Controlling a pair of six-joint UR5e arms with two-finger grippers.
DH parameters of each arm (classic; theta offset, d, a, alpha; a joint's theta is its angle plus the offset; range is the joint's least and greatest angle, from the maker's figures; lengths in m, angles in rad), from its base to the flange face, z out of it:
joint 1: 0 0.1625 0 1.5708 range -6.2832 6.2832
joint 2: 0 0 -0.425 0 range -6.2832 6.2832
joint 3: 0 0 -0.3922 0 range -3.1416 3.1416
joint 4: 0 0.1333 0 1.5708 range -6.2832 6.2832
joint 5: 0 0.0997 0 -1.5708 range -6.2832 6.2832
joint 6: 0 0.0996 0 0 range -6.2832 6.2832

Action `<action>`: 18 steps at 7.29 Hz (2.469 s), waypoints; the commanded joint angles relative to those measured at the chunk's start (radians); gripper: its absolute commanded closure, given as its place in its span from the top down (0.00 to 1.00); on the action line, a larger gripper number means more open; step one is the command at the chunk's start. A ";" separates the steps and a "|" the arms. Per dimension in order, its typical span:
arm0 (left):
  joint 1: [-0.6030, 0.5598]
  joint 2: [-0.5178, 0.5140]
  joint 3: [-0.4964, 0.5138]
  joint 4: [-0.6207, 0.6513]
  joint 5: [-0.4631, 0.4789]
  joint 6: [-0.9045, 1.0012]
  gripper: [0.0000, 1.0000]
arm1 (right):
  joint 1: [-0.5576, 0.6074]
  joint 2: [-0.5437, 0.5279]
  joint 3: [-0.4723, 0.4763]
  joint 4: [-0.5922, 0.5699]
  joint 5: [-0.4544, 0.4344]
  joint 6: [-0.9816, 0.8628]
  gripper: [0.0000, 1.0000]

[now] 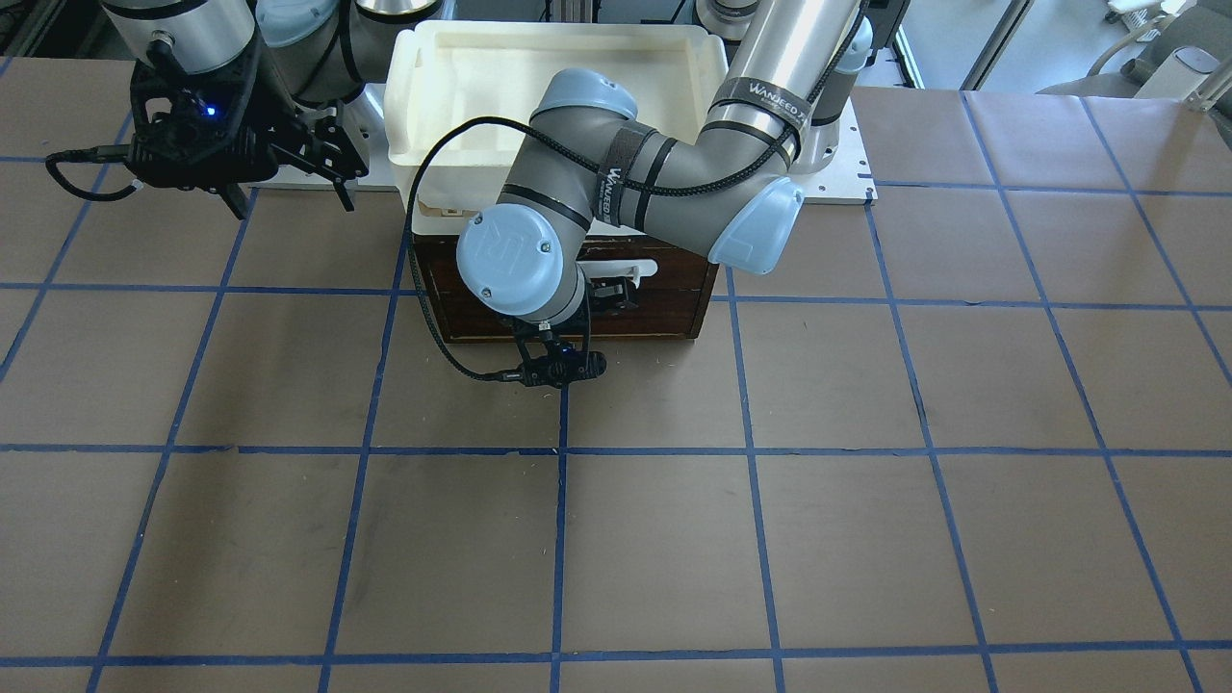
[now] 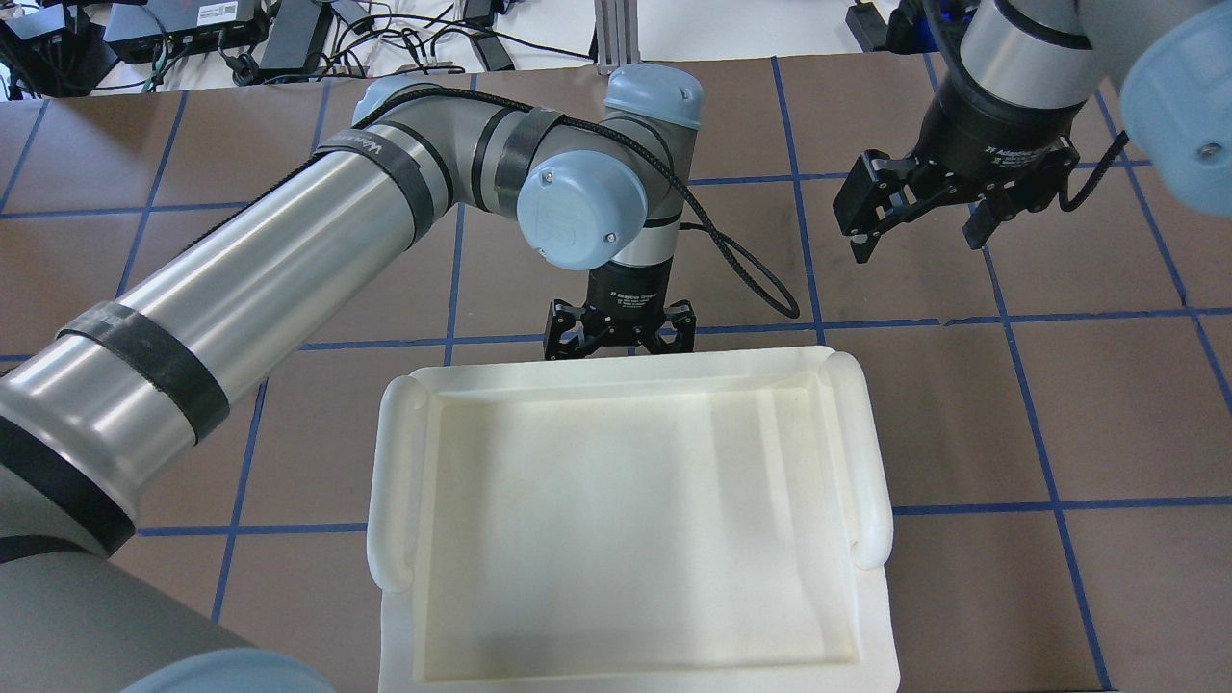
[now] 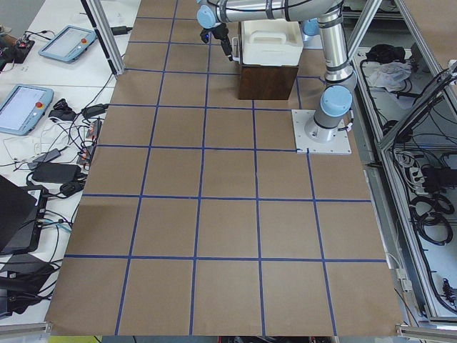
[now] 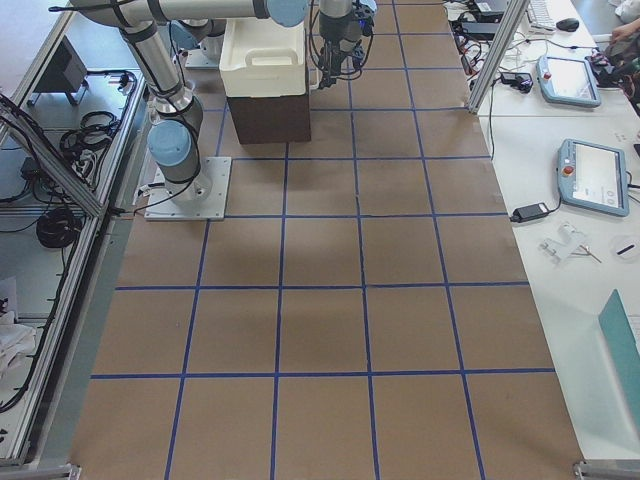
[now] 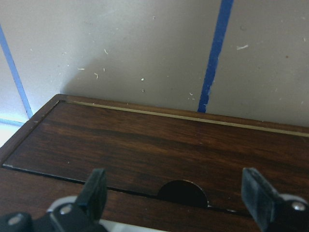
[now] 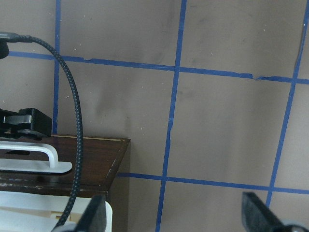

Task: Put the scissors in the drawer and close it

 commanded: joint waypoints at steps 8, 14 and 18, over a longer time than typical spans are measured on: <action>0.022 0.191 0.050 0.298 0.076 0.019 1.00 | -0.002 0.004 0.000 0.033 0.013 -0.007 1.00; 0.225 0.403 0.025 0.146 0.122 0.261 1.00 | -0.003 0.012 -0.003 0.003 0.016 -0.001 1.00; 0.369 0.556 -0.149 0.158 0.108 0.421 1.00 | -0.003 0.010 -0.003 -0.064 0.009 -0.007 1.00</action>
